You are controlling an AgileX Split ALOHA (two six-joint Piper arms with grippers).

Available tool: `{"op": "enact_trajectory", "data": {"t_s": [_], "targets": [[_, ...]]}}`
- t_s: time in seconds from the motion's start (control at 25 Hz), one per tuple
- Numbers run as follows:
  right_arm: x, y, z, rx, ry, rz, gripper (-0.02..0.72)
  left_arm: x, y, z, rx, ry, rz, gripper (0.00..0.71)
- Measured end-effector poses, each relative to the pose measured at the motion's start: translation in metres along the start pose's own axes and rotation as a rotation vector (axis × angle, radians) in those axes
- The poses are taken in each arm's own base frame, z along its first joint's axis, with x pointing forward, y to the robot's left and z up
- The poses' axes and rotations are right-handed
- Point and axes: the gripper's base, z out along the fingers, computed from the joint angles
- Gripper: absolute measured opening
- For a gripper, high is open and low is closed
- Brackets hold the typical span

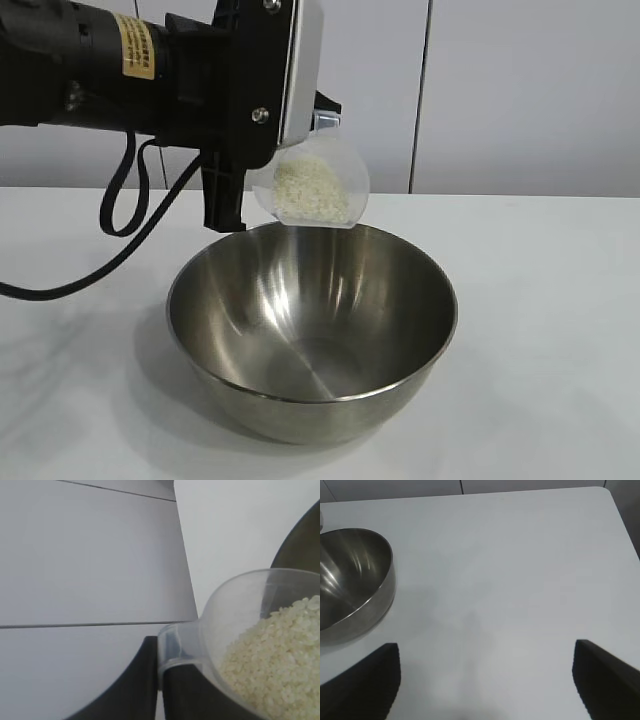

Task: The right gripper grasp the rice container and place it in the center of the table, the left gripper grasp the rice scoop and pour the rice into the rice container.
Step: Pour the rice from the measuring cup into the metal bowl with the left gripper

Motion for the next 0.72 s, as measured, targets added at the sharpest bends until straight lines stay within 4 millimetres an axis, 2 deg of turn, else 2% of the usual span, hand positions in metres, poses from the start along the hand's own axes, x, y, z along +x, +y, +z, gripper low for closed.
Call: {"op": "enact_trajectory", "data": {"t_s": [0.08,0.4,0.6,0.72], "targets": [[0.000,0.000,0.000,0.000,0.000,0.000,0.639,-0.002,-0.002,0.000,0.022,-0.023,0.083,0.007],[0.000,0.000,0.000,0.000,0.000,0.000,0.639,-0.003,-0.018,0.000,0.161,-0.091,0.624,0.007],[0.000,0.000,0.000,-0.001,0.000,0.000,0.639,-0.001,-0.031,0.007,0.192,-0.133,0.857,0.007],[0.000,0.000,0.000,-0.001,0.000,0.000,0.639,0.000,-0.030,0.010,0.187,-0.140,0.944,0.007]]}}
